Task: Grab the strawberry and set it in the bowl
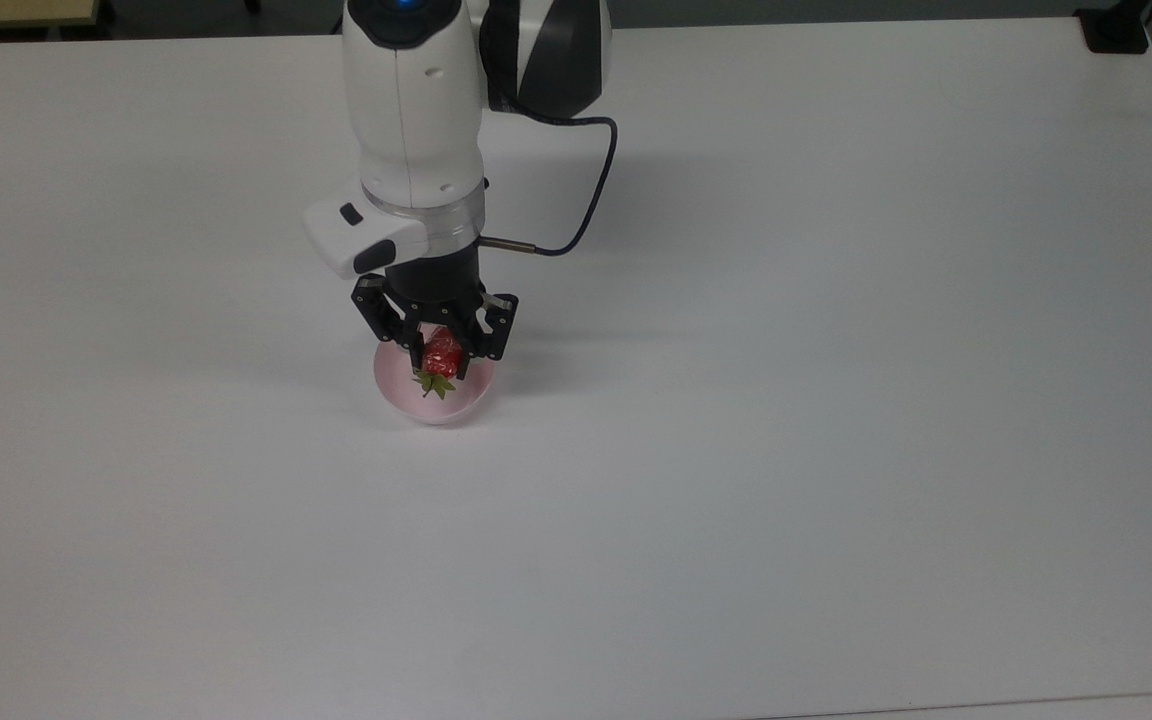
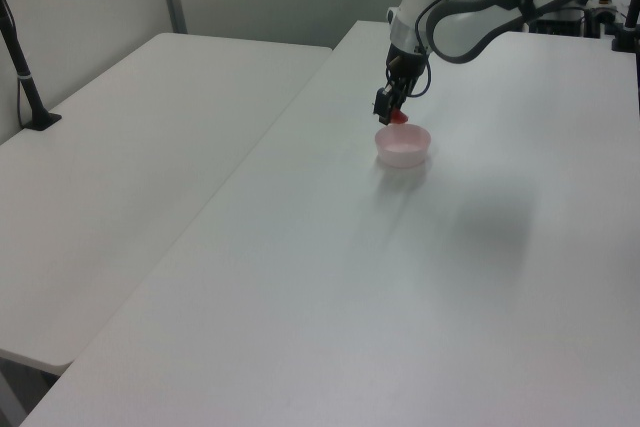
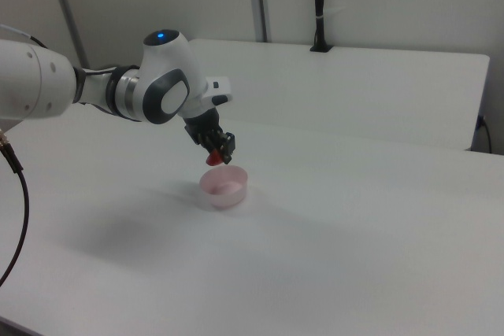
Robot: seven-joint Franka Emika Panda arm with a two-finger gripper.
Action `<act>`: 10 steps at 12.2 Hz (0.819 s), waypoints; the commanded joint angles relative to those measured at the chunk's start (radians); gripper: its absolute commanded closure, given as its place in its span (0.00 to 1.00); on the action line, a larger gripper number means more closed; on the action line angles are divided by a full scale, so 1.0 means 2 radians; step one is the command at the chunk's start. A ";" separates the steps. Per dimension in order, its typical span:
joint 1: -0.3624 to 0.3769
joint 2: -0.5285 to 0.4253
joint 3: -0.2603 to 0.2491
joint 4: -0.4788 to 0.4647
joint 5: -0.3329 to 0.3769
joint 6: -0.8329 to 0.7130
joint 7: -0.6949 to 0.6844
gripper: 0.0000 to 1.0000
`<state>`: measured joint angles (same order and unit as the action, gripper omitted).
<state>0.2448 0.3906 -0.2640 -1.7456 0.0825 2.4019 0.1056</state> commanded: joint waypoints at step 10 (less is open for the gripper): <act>-0.068 -0.100 0.040 0.075 -0.059 -0.281 0.071 0.00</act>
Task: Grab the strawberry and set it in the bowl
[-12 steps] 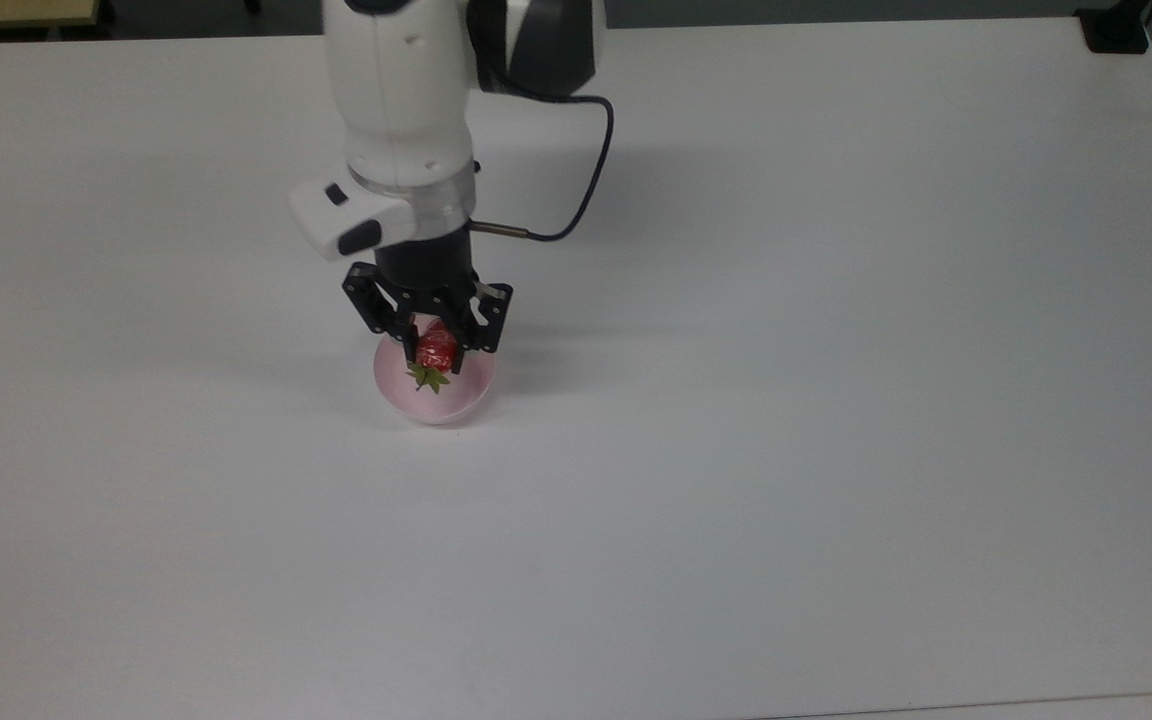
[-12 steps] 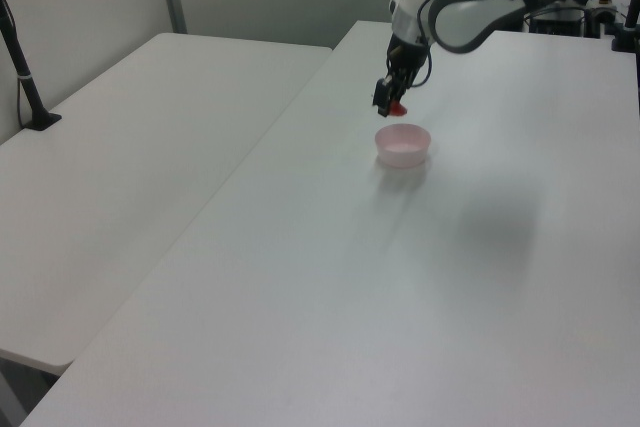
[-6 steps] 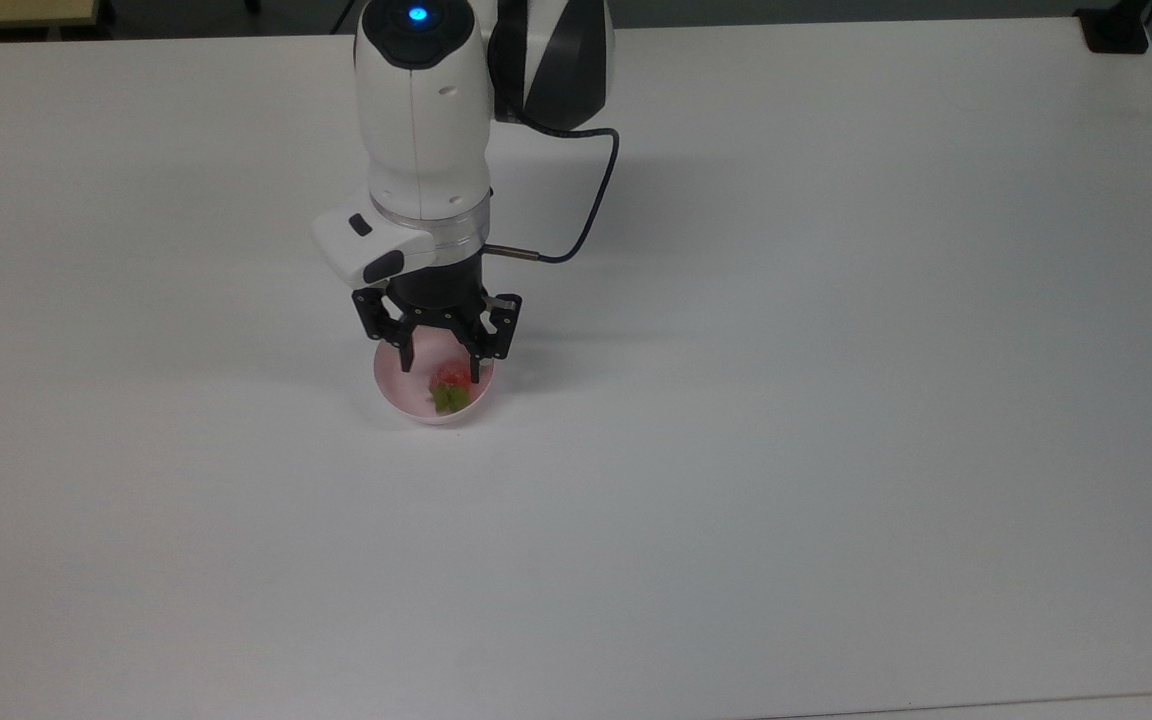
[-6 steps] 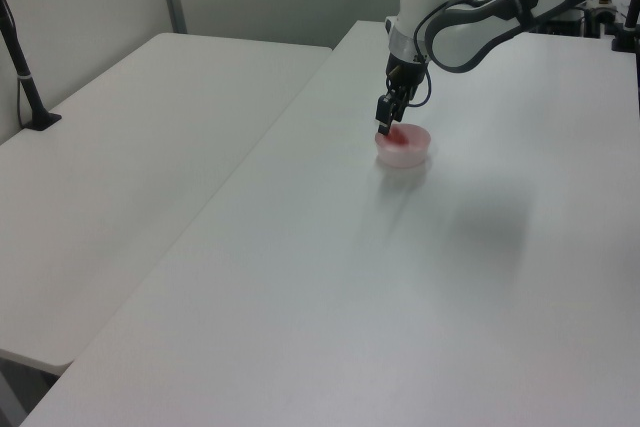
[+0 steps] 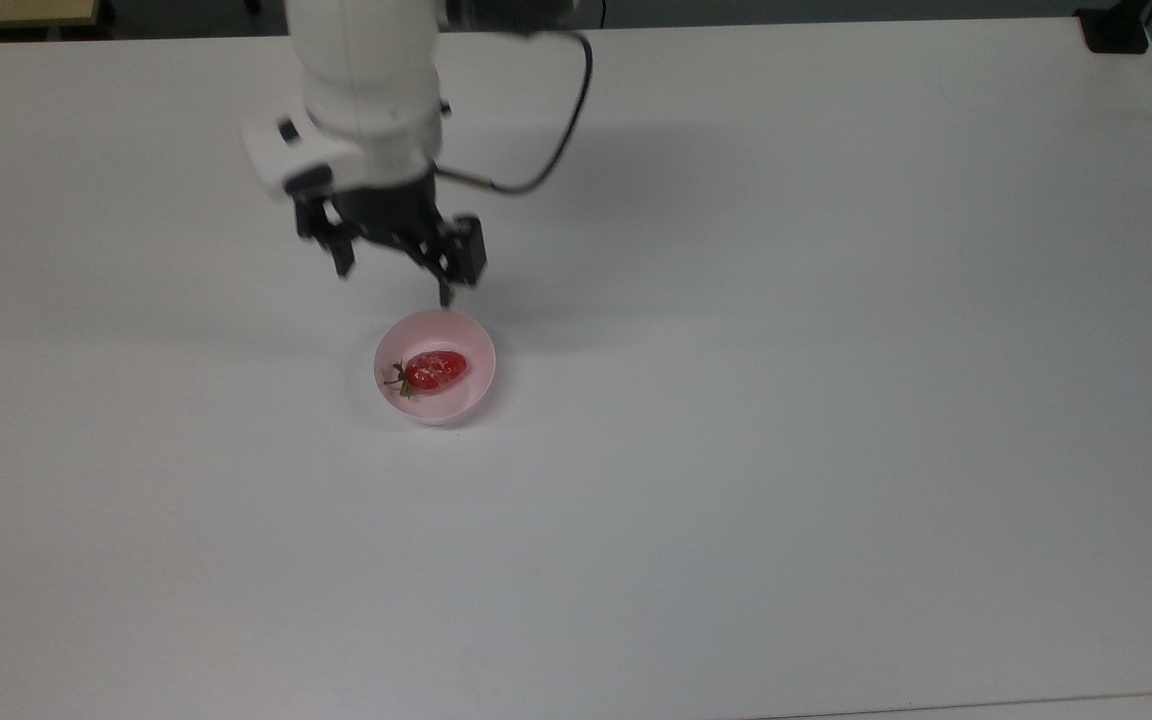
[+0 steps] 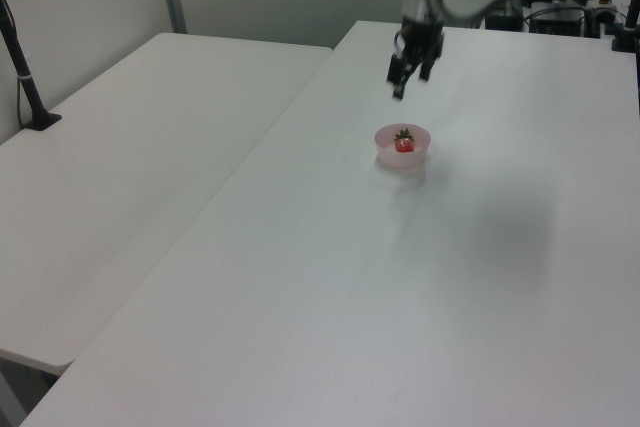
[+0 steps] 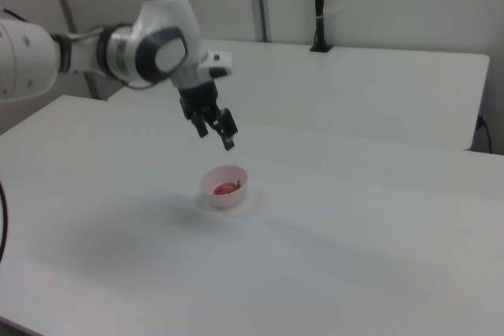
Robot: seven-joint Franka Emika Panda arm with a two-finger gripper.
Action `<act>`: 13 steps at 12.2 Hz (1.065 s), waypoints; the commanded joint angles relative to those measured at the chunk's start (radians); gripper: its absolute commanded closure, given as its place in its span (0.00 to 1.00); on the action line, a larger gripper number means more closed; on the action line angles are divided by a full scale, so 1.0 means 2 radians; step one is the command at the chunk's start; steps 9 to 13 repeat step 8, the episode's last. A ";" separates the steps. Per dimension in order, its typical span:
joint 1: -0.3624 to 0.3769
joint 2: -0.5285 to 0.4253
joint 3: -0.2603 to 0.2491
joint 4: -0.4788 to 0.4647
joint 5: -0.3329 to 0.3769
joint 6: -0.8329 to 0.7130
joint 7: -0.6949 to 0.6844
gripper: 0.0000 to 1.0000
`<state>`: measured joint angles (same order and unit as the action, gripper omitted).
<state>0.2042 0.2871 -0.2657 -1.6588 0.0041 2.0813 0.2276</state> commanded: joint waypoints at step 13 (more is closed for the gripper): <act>-0.113 -0.119 0.112 0.017 -0.022 -0.214 -0.072 0.00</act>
